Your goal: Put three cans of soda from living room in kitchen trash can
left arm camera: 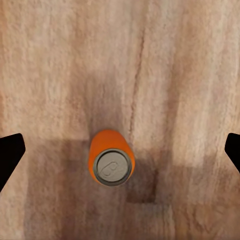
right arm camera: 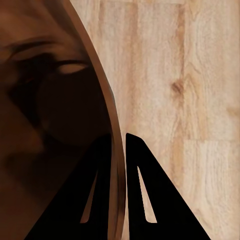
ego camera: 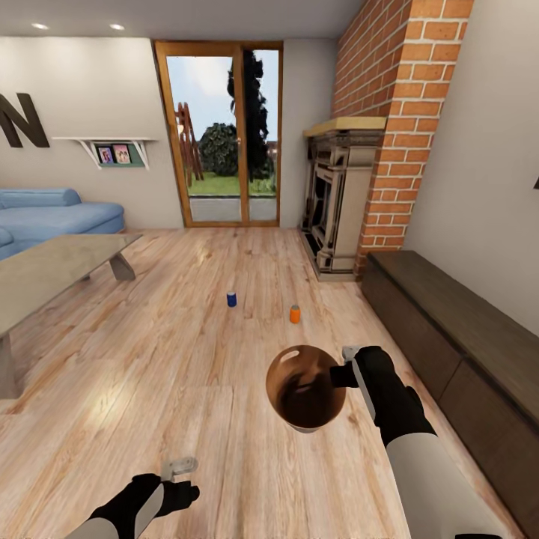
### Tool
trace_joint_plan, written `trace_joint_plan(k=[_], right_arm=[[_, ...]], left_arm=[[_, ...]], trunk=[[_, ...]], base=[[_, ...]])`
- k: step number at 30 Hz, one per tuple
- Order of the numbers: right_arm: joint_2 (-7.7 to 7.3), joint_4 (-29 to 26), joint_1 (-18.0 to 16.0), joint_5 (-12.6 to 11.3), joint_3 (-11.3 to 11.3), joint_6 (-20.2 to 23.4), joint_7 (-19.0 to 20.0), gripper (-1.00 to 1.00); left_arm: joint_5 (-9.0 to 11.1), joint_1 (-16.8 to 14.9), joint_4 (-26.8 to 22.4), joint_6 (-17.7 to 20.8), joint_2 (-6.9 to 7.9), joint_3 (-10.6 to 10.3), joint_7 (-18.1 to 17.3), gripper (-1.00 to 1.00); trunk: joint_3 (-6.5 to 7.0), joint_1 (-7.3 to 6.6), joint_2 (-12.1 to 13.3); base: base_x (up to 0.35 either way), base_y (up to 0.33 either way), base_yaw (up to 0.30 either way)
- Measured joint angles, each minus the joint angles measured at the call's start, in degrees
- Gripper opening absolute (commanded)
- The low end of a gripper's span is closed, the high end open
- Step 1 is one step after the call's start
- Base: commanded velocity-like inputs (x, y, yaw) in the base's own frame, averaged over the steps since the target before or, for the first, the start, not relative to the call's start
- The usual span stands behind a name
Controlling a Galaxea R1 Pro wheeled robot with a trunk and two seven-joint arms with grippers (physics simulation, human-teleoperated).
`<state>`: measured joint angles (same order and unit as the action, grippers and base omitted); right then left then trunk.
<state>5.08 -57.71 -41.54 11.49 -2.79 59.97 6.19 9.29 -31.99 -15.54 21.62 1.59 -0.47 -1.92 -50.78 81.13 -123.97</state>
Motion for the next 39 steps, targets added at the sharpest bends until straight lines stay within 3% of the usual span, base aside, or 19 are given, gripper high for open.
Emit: trace_joint_plan(k=[39], right_arm=[[0.0, 0.0, 0.0, -0.01, 0.0, 0.0, 0.01, -1.0]], left_arm=[[-0.15, 0.88, 1.27, -2.52, 0.0, -0.06, -0.02, 1.0]], trunk=[[-7.0, 8.57, -15.64]], base=[[0.0, 0.0, 0.0]])
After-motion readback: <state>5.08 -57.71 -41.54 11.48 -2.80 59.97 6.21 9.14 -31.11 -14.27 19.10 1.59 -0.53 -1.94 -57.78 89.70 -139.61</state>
